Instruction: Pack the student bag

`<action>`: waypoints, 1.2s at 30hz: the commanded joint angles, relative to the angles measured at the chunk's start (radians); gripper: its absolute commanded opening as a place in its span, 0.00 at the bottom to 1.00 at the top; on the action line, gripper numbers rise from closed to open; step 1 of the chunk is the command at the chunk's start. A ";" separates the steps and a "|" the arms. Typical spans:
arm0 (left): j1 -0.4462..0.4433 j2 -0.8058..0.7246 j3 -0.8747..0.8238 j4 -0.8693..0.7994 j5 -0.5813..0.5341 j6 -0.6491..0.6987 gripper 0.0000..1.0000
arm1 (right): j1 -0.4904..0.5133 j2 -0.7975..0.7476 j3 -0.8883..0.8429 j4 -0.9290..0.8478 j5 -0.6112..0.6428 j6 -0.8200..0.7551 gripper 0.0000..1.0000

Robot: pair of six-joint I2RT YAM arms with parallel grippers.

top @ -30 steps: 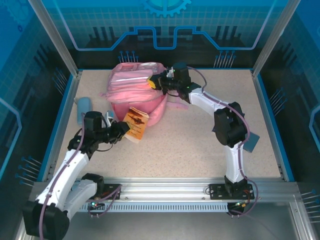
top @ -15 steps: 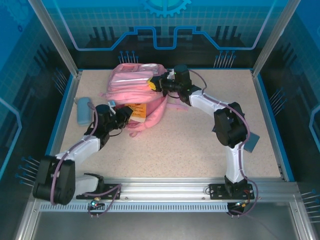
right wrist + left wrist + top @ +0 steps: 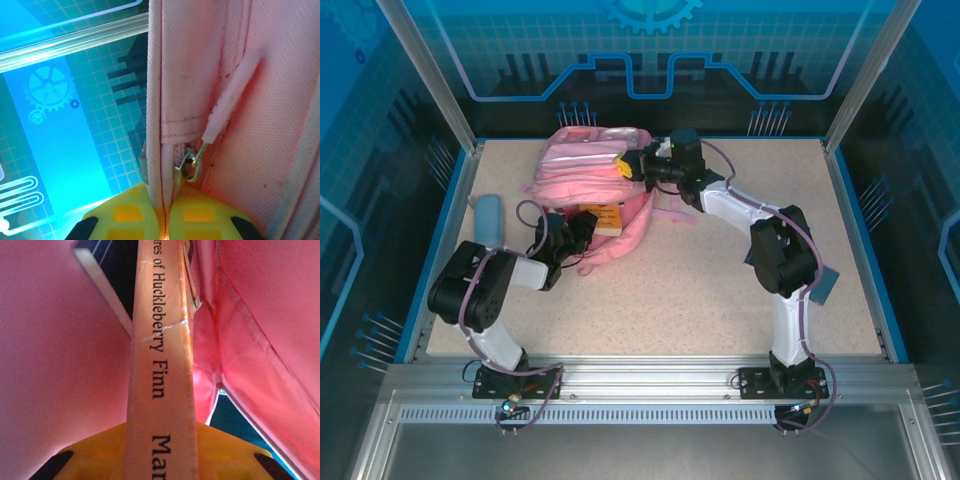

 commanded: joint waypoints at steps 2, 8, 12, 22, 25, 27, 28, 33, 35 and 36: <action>-0.004 0.037 0.090 0.130 -0.041 -0.006 0.19 | -0.009 -0.113 0.011 0.182 -0.064 0.001 0.00; -0.002 0.090 0.212 -0.013 -0.030 0.034 0.20 | -0.007 -0.138 -0.028 0.175 -0.067 0.005 0.00; -0.001 0.132 0.276 -0.044 -0.033 0.033 0.22 | -0.002 -0.153 -0.048 0.176 -0.071 0.012 0.00; 0.011 0.210 0.441 -0.203 -0.065 0.148 0.34 | 0.007 -0.171 -0.066 0.187 -0.082 0.025 0.00; 0.022 0.220 0.448 -0.224 -0.064 0.162 0.45 | 0.004 -0.173 -0.073 0.176 -0.080 0.018 0.00; 0.031 0.210 0.437 -0.248 -0.065 0.167 0.53 | 0.001 -0.174 -0.073 0.151 -0.078 0.000 0.00; 0.036 0.201 0.425 -0.257 -0.066 0.164 0.57 | -0.001 -0.175 -0.073 0.136 -0.072 -0.014 0.00; 0.059 0.100 0.358 -0.360 -0.059 0.178 0.69 | -0.011 -0.159 -0.044 0.075 -0.058 -0.064 0.00; 0.067 0.046 0.332 -0.426 -0.057 0.185 0.72 | -0.017 -0.155 -0.030 0.043 -0.048 -0.087 0.00; 0.071 0.014 0.318 -0.477 -0.060 0.184 0.73 | -0.021 -0.152 -0.024 0.026 -0.041 -0.099 0.00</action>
